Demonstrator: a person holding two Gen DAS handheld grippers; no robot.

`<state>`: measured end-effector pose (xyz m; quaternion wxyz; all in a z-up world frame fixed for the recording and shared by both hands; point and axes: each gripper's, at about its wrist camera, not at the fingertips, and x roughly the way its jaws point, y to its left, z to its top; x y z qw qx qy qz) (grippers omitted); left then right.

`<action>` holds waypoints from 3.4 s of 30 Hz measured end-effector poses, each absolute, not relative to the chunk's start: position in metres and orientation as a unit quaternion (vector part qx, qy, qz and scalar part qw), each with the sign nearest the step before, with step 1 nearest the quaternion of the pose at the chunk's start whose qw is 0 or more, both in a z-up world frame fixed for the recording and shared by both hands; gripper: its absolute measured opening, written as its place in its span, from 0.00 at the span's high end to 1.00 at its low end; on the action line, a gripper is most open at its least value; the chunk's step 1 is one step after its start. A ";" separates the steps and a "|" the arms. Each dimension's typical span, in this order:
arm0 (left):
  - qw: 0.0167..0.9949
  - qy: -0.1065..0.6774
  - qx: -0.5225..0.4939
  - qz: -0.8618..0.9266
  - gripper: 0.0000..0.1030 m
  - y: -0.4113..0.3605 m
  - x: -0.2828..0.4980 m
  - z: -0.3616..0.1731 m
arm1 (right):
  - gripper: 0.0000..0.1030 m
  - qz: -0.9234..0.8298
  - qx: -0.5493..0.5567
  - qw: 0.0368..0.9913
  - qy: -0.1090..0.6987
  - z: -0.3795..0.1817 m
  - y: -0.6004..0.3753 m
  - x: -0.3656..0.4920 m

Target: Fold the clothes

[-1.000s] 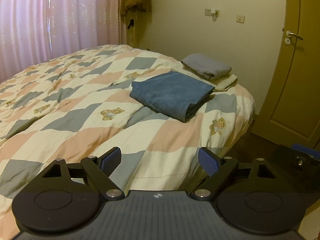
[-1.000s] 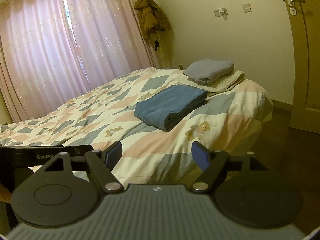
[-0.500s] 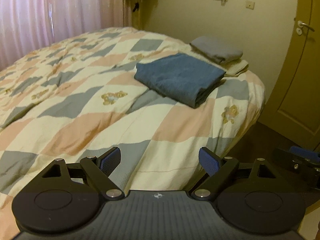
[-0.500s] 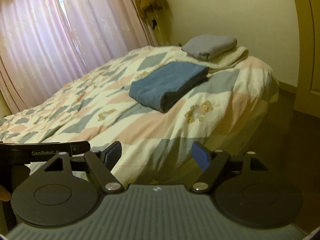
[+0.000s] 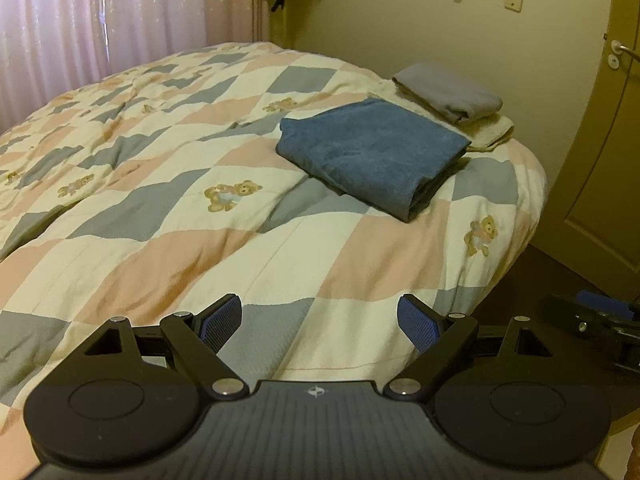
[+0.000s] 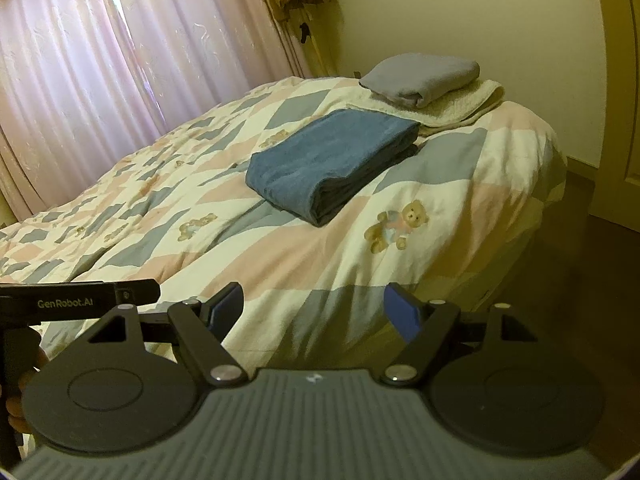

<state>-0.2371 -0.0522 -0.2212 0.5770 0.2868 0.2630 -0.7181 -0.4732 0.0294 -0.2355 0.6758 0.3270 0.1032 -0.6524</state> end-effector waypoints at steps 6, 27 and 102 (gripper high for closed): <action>0.574 0.268 0.290 -0.717 0.15 -0.059 -0.239 -0.225 | 0.27 -0.653 0.337 0.670 0.106 -0.242 0.024 -0.478; 0.485 0.475 0.155 -0.718 0.12 -0.289 -0.247 -0.294 | 0.27 -0.527 0.455 0.715 -0.061 -0.281 -0.230 -0.645; 0.463 0.648 -0.015 -0.605 0.62 -0.359 -0.266 -0.272 | 0.67 -0.257 0.565 0.745 0.243 -0.213 -0.501 -0.639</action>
